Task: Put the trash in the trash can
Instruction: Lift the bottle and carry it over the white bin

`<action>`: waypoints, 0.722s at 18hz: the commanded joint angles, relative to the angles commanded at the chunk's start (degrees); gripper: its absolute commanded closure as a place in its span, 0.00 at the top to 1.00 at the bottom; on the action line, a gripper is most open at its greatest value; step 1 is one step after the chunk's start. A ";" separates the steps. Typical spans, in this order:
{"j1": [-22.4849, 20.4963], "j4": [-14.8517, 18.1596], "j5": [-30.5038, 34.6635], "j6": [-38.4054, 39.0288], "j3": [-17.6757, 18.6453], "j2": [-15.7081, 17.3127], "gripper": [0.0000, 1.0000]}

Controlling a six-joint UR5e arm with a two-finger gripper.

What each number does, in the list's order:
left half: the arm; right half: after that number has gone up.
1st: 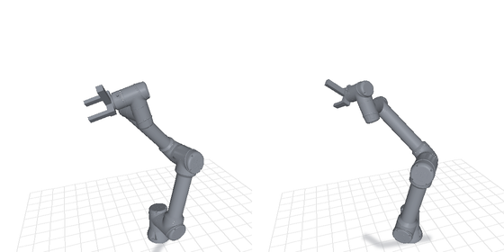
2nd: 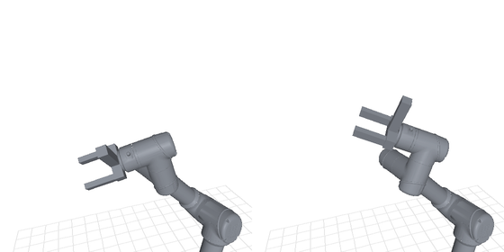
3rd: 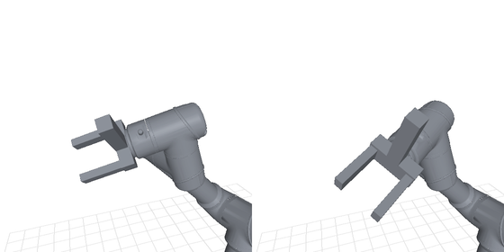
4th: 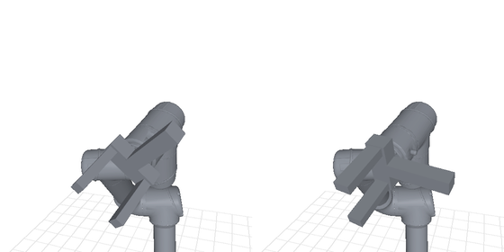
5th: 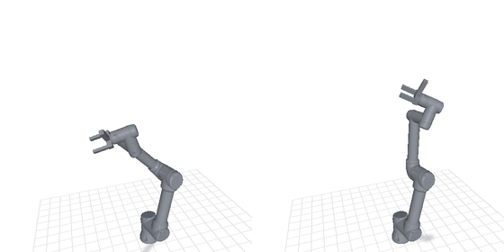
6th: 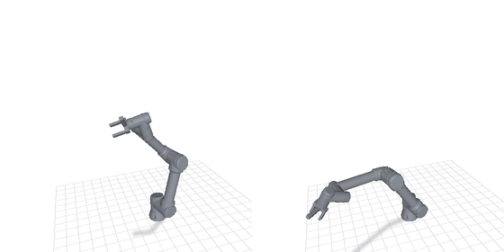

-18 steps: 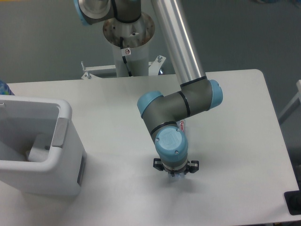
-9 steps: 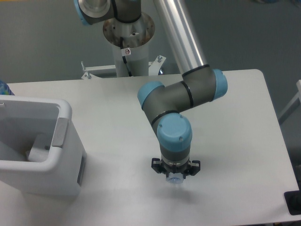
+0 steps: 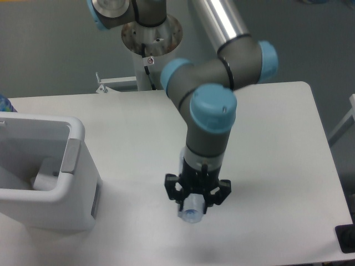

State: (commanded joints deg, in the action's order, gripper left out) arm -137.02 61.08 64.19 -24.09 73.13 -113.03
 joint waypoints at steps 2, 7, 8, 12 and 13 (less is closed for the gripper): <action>0.09 -0.09 -4.49 0.97 -2.11 0.62 0.29; 0.62 -2.62 -13.02 2.81 -5.89 2.99 0.29; 0.62 -4.29 -14.34 3.34 -5.90 3.69 0.29; 1.14 -7.82 -17.43 6.94 -7.73 5.10 0.29; 2.01 -8.00 -17.52 7.30 -8.44 5.10 0.29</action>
State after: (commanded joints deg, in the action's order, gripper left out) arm -135.01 53.09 46.67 -16.79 64.69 -107.93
